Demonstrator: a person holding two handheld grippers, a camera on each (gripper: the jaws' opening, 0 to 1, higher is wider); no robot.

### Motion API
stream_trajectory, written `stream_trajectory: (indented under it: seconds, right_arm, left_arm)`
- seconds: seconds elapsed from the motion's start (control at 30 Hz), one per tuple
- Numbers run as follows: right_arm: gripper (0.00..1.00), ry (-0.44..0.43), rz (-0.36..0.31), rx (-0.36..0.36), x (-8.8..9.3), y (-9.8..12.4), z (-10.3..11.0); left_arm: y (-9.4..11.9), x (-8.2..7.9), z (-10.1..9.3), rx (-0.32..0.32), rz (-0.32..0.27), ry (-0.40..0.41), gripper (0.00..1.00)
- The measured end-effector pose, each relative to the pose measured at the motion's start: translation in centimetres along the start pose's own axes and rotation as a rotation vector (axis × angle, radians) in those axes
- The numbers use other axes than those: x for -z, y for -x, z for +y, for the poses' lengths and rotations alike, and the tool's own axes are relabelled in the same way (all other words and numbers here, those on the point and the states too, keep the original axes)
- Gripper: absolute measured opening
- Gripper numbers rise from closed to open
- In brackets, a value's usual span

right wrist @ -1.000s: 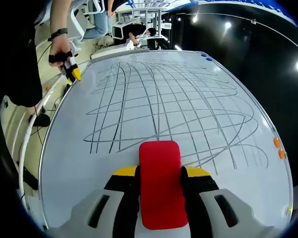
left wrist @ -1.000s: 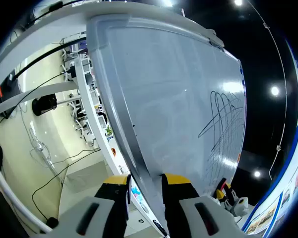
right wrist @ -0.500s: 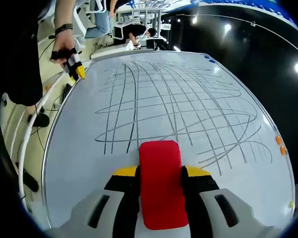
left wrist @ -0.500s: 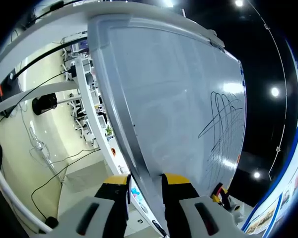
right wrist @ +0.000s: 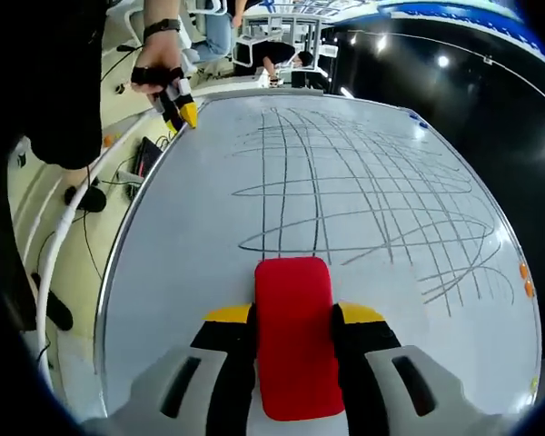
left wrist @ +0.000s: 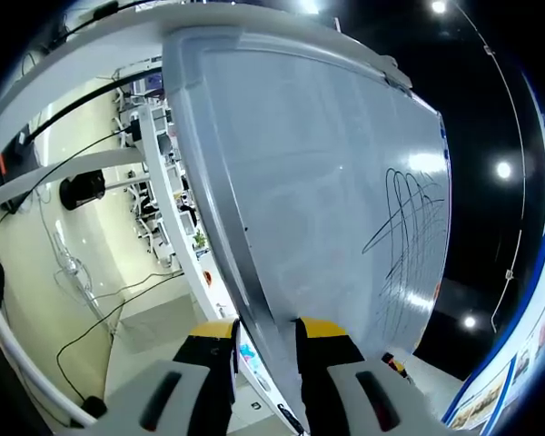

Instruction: Wipe the writing off the whiteboard with the eraser

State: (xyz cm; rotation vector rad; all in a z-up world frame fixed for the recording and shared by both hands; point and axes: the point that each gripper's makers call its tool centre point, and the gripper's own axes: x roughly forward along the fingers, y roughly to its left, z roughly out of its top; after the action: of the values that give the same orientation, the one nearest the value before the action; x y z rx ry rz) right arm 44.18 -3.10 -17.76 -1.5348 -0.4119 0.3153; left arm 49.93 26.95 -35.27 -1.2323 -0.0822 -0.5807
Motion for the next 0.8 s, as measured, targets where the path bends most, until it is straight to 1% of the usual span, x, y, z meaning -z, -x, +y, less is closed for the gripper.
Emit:
stream_trajectory:
  seconds: [0.17,0.43,0.57,0.8]
  right_arm:
    - [0.35,0.001,0.008,-0.004,0.0,0.0,1.4]
    - [0.35,0.053,0.017,-0.054,0.0,0.2,5.7]
    - [0.35,0.027,0.018,-0.044,0.4,0.0,6.1]
    - [0.35,0.053,0.020,-0.062,0.8,0.1,7.8]
  left_arm:
    - [0.0,0.0,0.0,0.002,-0.001,0.002,0.27]
    - [-0.2,-0.3,0.4,0.000,0.001,0.000,0.27]
    - [-0.1,-0.2,0.3,-0.002,0.004,-0.002,0.27]
    - [-0.2,-0.2,0.4,-0.001,0.004,-0.001,0.27]
